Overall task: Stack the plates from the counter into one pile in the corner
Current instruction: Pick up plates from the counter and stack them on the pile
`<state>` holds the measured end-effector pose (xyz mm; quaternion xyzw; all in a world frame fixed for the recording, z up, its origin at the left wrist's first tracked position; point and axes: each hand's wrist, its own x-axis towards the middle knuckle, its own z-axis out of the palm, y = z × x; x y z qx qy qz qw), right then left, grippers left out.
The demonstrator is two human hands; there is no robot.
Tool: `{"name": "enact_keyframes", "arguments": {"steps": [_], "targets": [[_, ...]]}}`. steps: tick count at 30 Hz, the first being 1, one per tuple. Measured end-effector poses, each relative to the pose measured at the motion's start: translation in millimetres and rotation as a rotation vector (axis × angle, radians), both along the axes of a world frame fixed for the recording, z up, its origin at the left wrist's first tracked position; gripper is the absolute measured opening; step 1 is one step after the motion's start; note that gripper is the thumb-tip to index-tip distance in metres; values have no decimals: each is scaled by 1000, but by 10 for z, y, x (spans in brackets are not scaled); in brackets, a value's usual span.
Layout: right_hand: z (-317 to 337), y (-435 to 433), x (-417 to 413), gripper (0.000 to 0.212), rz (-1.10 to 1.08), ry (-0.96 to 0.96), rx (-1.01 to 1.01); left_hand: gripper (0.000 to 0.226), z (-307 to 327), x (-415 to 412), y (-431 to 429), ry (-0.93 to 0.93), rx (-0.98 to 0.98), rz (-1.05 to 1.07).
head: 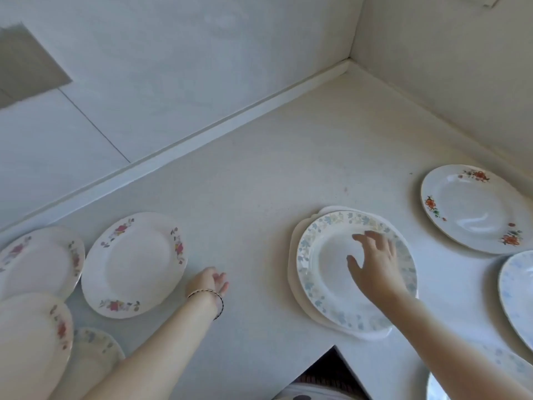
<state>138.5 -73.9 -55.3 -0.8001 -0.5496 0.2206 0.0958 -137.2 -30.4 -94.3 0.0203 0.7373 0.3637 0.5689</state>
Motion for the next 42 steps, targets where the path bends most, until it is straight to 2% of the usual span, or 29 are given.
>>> {"name": "enact_keyframes", "arguments": {"steps": [1,3,6,11,14,18,22,24,26,28,31,34,36,39,42], "targets": [[50,67,-162,43,126,32,1,21,-7,-148,-26,-102,-65,118],[120,198,-485,35,302,58,-57,20,-6,-399,-88,-253,-118,275],[154,331,-900,34,450,-5,-177,18,65,-686,-95,-245,-49,398],[113,302,-1162,33,550,13,-262,14,12,-935,-183,-302,127,661],[106,195,-1104,33,513,27,-276,10,35,-938,-244,-331,167,661],[101,108,-931,29,476,35,-256,18,138,-1064,-244,-283,215,499],[174,131,-771,26,370,147,-159,25,524,-852,-349,-179,307,120],[236,191,-646,26,202,316,-72,27,766,-648,-383,-126,355,-107],[351,214,-494,36,-37,560,40,25,975,-426,-384,-124,361,-318],[461,194,-264,47,-217,640,116,25,1112,-176,-368,-143,353,-525],[489,87,208,55,-363,619,103,25,1163,274,-325,-168,343,-809],[407,-220,691,38,-486,515,87,23,1064,836,-283,-226,224,-968],[265,-428,916,33,-564,496,61,21,957,1160,-253,-196,109,-1013],[80,-538,889,39,-593,470,-21,18,729,1275,-164,-28,55,-1018],[-57,-546,794,45,-577,430,-47,16,557,1247,-89,287,62,-1185]]}}
